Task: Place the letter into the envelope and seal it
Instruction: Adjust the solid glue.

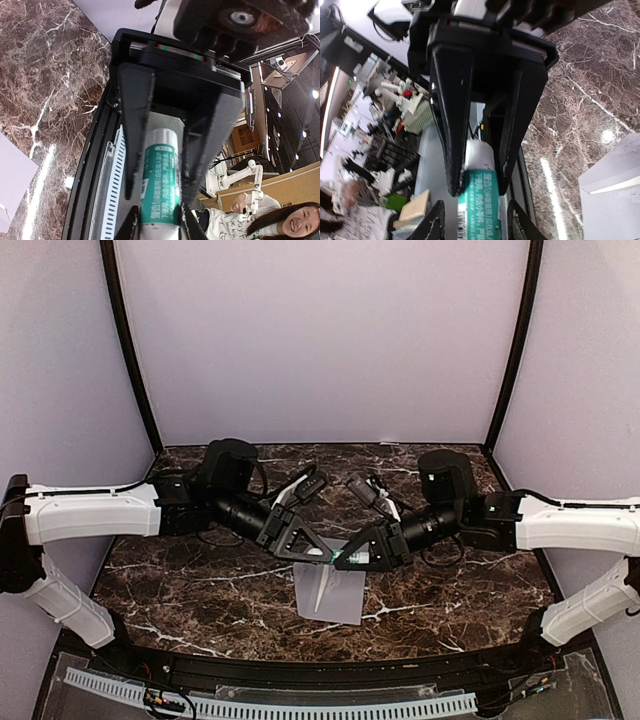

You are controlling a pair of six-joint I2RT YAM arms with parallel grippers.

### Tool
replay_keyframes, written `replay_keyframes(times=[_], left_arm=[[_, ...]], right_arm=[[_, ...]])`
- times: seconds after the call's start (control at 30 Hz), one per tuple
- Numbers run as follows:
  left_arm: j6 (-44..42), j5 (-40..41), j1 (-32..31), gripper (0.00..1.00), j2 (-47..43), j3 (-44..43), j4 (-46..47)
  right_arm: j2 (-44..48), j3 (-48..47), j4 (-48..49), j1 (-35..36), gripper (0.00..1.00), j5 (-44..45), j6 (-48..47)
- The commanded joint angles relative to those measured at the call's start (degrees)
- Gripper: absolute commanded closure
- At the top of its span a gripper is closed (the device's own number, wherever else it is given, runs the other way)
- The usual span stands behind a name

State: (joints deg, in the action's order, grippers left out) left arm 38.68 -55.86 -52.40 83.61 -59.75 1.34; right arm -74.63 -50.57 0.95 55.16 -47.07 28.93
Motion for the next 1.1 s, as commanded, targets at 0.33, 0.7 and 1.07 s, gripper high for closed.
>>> replay_keyframes(times=[0.33, 0.7, 1.07], left_arm=[[3.51, 9.57, -0.32, 0.92, -6.97, 5.42, 18.83], [5.01, 9.09, -0.33, 0.93, -6.12, 6.71, 20.90], [5.02, 8.58, -0.30, 0.93, -5.89, 6.83, 20.52]], right_arm=[[5.96, 10.07, 27.14, 0.70, 0.34, 12.38, 16.47], [7.15, 12.49, 34.00, 0.75, 0.51, 14.76, 21.71], [3.76, 9.97, 34.98, 1.67, 0.72, 11.98, 21.61]])
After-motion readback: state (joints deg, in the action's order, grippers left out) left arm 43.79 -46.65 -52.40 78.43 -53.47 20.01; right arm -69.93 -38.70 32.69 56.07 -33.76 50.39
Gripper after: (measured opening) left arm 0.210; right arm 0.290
